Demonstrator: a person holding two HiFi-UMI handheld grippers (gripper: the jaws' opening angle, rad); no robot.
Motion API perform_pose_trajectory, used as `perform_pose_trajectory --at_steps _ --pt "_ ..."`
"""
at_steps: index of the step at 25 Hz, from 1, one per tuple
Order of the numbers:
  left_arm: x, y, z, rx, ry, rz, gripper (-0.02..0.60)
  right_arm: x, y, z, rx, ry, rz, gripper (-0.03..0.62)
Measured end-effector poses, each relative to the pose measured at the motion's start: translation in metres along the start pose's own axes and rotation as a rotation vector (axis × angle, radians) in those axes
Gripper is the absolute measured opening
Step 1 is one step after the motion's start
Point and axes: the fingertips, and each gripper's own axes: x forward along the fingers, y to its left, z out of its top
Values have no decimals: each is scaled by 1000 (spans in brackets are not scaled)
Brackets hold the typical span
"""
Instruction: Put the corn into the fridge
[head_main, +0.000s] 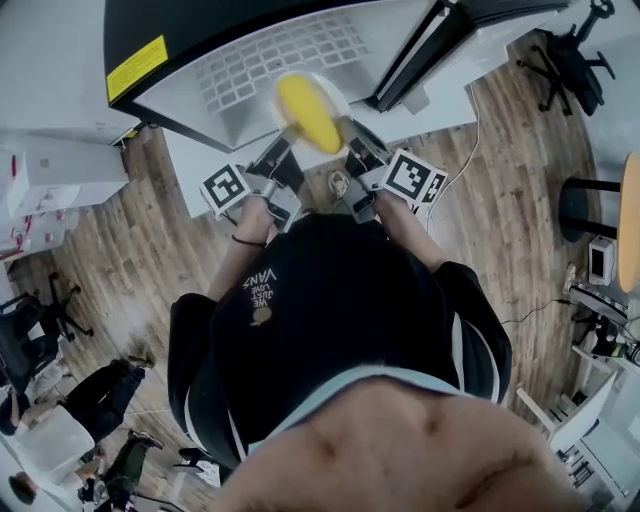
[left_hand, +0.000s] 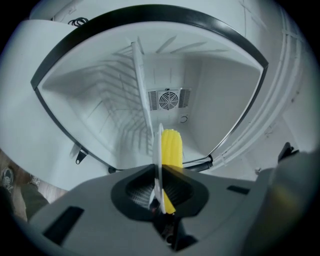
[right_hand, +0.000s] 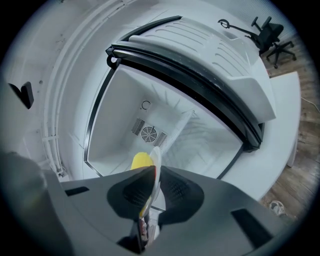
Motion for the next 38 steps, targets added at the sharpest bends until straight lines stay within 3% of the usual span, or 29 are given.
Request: perform_pose_trajectory --at_steps 20,38 --pt "23 12 32 -30 -98 20 40 42 -14 23 -1 85 29 37" --pt "37 11 46 -104 -191 -6 40 69 -20 44 -11 113 65 37"
